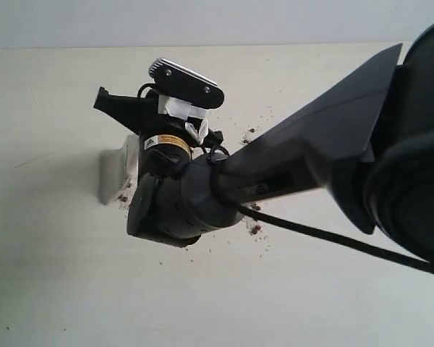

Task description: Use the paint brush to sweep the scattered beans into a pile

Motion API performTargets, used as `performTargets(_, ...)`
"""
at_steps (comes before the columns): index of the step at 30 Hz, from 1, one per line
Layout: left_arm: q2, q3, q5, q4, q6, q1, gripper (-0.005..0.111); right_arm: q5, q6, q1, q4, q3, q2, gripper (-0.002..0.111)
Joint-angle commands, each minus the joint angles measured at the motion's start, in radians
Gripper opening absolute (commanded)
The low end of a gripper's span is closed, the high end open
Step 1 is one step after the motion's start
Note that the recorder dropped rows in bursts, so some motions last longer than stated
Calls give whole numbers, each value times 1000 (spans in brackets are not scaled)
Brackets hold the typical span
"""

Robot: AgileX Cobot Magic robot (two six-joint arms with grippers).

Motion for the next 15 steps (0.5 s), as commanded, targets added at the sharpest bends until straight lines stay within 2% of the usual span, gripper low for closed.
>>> performTargets(1, -3, 3, 1, -8, 3, -5, 0, -28, -244, 2, 91, 3, -30, 0)
performTargets(9, -3, 3, 1, -8, 3, -5, 0, -102, -536, 2, 216, 3, -87, 0)
performTargets(15, -3, 3, 1, -8, 3, -5, 0, -141, -544, 2, 250, 3, -111, 0)
